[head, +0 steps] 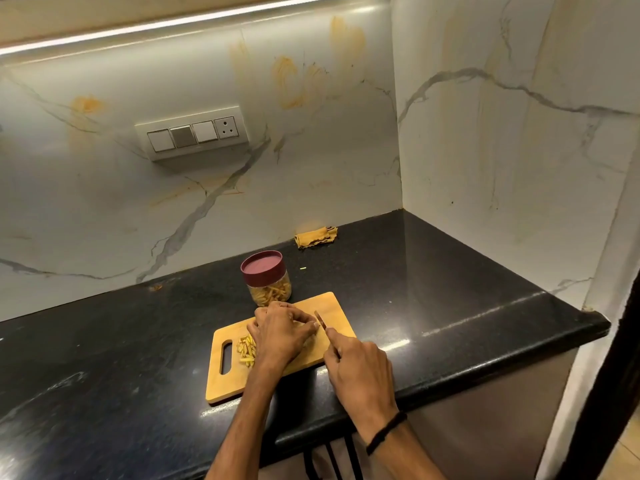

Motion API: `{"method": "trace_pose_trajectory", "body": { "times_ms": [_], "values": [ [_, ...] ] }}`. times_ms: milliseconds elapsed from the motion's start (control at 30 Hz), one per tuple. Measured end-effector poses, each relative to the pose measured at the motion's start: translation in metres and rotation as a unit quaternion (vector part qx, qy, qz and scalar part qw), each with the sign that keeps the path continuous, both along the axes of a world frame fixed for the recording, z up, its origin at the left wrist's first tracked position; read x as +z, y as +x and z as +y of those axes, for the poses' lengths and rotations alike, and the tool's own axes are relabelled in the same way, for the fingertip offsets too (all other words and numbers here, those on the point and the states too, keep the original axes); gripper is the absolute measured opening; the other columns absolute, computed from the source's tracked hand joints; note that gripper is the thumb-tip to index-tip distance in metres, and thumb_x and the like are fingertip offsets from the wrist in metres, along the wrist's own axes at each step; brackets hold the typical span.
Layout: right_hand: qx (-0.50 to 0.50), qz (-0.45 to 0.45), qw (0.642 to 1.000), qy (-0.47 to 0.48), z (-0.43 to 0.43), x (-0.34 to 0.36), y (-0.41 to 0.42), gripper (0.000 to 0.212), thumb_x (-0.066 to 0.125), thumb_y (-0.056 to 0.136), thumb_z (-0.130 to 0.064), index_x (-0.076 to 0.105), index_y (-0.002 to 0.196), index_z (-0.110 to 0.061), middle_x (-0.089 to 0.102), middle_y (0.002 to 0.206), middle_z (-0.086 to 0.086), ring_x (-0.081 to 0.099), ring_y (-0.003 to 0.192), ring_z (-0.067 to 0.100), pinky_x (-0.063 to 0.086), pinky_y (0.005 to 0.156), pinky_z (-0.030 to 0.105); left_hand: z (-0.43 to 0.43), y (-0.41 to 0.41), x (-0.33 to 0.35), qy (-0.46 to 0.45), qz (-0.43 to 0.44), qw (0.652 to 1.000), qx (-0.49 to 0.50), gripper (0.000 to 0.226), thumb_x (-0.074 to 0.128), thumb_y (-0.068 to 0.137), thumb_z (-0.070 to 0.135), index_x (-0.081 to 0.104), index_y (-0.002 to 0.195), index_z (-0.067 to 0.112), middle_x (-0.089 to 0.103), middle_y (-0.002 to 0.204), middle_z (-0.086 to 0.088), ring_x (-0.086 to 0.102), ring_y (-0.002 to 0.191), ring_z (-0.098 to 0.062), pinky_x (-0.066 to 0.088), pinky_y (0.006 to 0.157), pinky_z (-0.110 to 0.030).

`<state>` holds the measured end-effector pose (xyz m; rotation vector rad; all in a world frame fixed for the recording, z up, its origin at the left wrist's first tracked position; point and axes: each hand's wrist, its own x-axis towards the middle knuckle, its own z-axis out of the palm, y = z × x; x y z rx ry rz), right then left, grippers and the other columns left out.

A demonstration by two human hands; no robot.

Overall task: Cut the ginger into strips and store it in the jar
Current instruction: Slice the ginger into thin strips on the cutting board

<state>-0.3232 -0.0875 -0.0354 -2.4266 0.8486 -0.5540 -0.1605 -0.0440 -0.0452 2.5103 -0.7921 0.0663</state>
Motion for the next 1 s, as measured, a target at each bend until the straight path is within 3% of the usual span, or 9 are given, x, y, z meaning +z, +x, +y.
{"method": "trace_pose_trajectory", "body": {
  "times_ms": [433, 633, 800, 900, 1000],
  "values": [
    [0.015, 0.055, 0.997, -0.045, 0.002, -0.006, 0.013, 0.037, 0.033, 0.106, -0.028, 0.041, 0.142, -0.029, 0.066, 0.109, 0.005, 0.063, 0.098, 0.023, 0.049, 0.080, 0.033, -0.001, 0.000, -0.001, 0.002, 0.000, 1.000, 0.009, 0.015, 0.076, 0.084, 0.045, 0.078, 0.095, 0.036, 0.057, 0.124, 0.010, 0.036, 0.121, -0.019, 0.029, 0.101, -0.044],
    [0.020, 0.046, 0.998, -0.024, 0.010, -0.016, -0.020, 0.044, 0.035, 0.105, -0.026, 0.031, 0.149, -0.030, 0.053, 0.085, -0.002, 0.048, 0.074, 0.013, 0.034, 0.066, 0.023, -0.001, -0.001, 0.002, 0.007, 0.005, 1.000, 0.013, 0.015, 0.076, 0.083, 0.047, 0.078, 0.094, 0.037, 0.056, 0.125, 0.010, 0.036, 0.123, -0.020, 0.028, 0.101, -0.044],
    [-0.002, 0.012, 1.000, -0.010, 0.005, -0.004, -0.007, 0.044, 0.034, 0.105, -0.038, 0.031, 0.148, -0.037, 0.065, 0.100, -0.002, 0.049, 0.077, 0.010, 0.045, 0.077, 0.024, 0.000, -0.003, 0.003, 0.009, 0.005, 1.000, 0.008, 0.013, 0.076, 0.083, 0.044, 0.077, 0.092, 0.035, 0.057, 0.125, 0.009, 0.036, 0.122, -0.020, 0.028, 0.101, -0.043],
    [-0.001, 0.019, 1.000, -0.015, 0.001, -0.002, 0.005, 0.043, 0.033, 0.105, -0.035, 0.033, 0.148, -0.037, 0.067, 0.108, 0.000, 0.060, 0.090, 0.015, 0.047, 0.080, 0.027, -0.001, -0.003, 0.003, 0.009, 0.002, 1.000, 0.007, 0.013, 0.076, 0.084, 0.044, 0.078, 0.093, 0.034, 0.057, 0.125, 0.010, 0.036, 0.122, -0.019, 0.027, 0.100, -0.041],
    [0.001, 0.030, 0.999, -0.012, 0.002, -0.004, 0.012, 0.043, 0.032, 0.106, -0.033, 0.034, 0.148, -0.035, 0.067, 0.106, 0.001, 0.061, 0.091, 0.016, 0.048, 0.080, 0.027, -0.002, -0.002, 0.003, 0.013, 0.005, 1.000, 0.008, 0.013, 0.076, 0.085, 0.044, 0.078, 0.094, 0.034, 0.057, 0.125, 0.010, 0.036, 0.122, -0.019, 0.028, 0.100, -0.042]
  ]
}}
